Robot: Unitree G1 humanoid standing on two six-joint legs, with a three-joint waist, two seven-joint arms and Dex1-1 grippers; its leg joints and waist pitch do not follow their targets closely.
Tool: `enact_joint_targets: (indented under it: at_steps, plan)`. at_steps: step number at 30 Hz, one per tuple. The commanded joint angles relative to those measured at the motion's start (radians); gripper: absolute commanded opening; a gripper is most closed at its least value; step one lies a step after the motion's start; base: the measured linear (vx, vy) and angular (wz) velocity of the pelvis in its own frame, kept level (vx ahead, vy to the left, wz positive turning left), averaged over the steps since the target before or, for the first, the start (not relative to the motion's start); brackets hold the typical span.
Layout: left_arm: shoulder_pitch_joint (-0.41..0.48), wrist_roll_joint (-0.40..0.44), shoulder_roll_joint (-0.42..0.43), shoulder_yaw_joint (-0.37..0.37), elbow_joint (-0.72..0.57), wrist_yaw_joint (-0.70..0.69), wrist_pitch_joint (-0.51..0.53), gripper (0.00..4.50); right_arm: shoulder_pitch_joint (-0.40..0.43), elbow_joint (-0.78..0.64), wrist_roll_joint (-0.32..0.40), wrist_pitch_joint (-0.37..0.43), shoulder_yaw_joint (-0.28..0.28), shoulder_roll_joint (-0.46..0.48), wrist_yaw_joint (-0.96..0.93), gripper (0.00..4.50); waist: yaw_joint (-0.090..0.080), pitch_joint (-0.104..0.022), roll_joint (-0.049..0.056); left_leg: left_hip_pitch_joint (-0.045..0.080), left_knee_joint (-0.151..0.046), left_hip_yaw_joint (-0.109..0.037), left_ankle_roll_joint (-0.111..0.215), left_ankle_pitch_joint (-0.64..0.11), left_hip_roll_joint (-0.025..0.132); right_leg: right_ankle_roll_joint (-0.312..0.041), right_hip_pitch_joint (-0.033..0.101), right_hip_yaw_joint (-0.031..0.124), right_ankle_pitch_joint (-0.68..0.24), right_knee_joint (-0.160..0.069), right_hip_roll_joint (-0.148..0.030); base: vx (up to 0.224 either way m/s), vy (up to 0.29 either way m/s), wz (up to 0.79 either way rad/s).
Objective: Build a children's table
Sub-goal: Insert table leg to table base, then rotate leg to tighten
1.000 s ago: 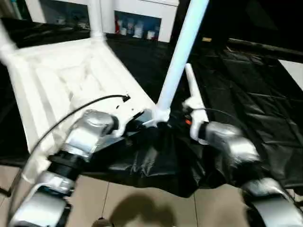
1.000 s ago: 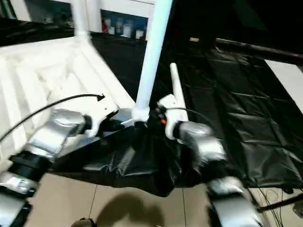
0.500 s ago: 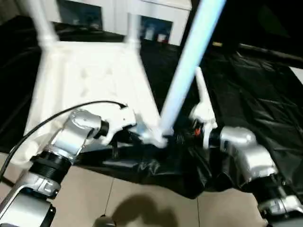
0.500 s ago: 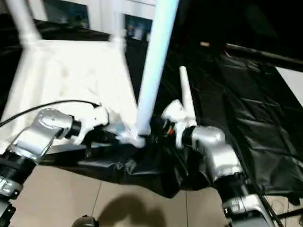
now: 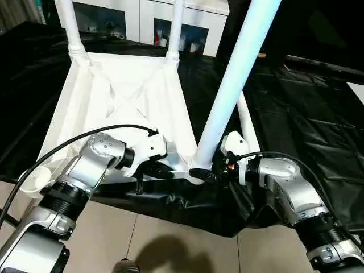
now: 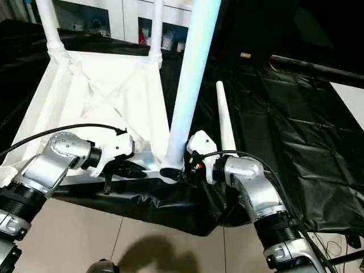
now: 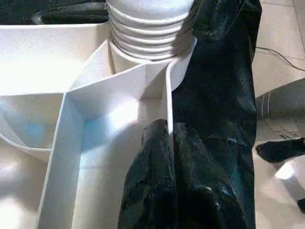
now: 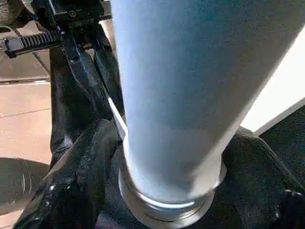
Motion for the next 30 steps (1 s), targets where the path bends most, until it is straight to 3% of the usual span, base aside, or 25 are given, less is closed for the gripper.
enact_joint_targets:
  at_steps: [1, 3, 7, 12, 16, 22, 23, 30]
  plan:
    - [-0.030, -0.035, -0.032, -0.005, -0.013, -0.024, -0.036, 0.00, 0.001, 0.017, -0.002, -0.006, -0.005, -0.002, 0.003, 3.05, -0.006, -0.078, 0.018, 0.019, -0.049, -0.001, 0.024, -0.074, 0.022, -0.201, 0.057, 0.065, 0.108, -0.058, -0.087, 0.000, 0.000, 0.00]
    - [-0.031, -0.034, -0.032, -0.005, -0.010, -0.024, -0.038, 0.00, 0.000, 0.027, -0.005, -0.010, -0.005, 0.001, -0.001, 2.75, -0.006, -0.077, 0.021, 0.019, -0.050, -0.001, 0.020, -0.087, 0.023, -0.201, 0.055, 0.065, 0.092, -0.059, -0.087, 0.000, 0.000, 0.00]
    - [-0.032, -0.032, -0.032, -0.005, -0.003, -0.028, -0.042, 0.00, 0.002, 0.046, -0.009, -0.018, -0.004, 0.006, -0.006, 2.66, -0.006, -0.074, 0.020, 0.020, -0.051, -0.002, 0.007, -0.116, 0.024, -0.194, 0.053, 0.065, 0.035, -0.063, -0.087, 0.000, 0.000, 0.00]
    - [-0.029, -0.029, -0.029, -0.004, 0.006, -0.027, -0.047, 0.00, 0.008, 0.079, -0.021, -0.031, -0.001, 0.009, -0.020, 2.63, -0.007, -0.073, 0.021, 0.019, -0.051, -0.002, 0.005, -0.118, 0.023, -0.195, 0.052, 0.067, 0.035, -0.062, -0.087, 0.000, 0.000, 0.00]
    - [-0.027, -0.034, -0.049, 0.014, 0.012, 0.015, -0.012, 0.00, 0.000, 0.141, -0.015, 0.008, -0.044, 0.045, -0.111, 2.62, -0.009, -0.070, 0.021, 0.019, -0.053, -0.002, 0.002, -0.139, 0.023, -0.196, 0.050, 0.067, 0.001, -0.066, -0.089, 0.000, 0.000, 0.00]
    - [-0.085, 0.005, -0.168, 0.079, 0.119, 0.297, 0.101, 0.00, -0.073, 0.323, -0.018, 0.060, -0.127, 0.175, -0.409, 2.62, -0.030, -0.063, 0.023, 0.024, -0.059, -0.007, -0.043, -0.226, 0.023, -0.169, 0.040, 0.066, -0.218, -0.087, -0.094, 0.000, 0.000, 0.00]
    - [-0.092, 0.010, -0.179, 0.084, 0.130, 0.326, 0.111, 0.00, -0.083, 0.341, -0.020, 0.061, -0.131, 0.187, -0.438, 2.62, -0.037, -0.064, 0.022, 0.018, -0.059, -0.008, -0.046, -0.222, 0.021, -0.161, 0.044, 0.066, -0.240, -0.088, -0.096, 0.000, 0.000, 0.00]
    - [-0.145, 0.032, -0.285, 0.145, 0.214, 0.580, 0.211, 0.00, -0.214, 0.559, 0.005, 0.045, -0.218, 0.314, -0.704, 2.61, -0.049, -0.064, 0.025, 0.021, -0.057, -0.008, -0.040, -0.230, 0.019, -0.142, 0.035, 0.068, -0.242, -0.092, -0.092, 0.000, 0.000, 0.00]
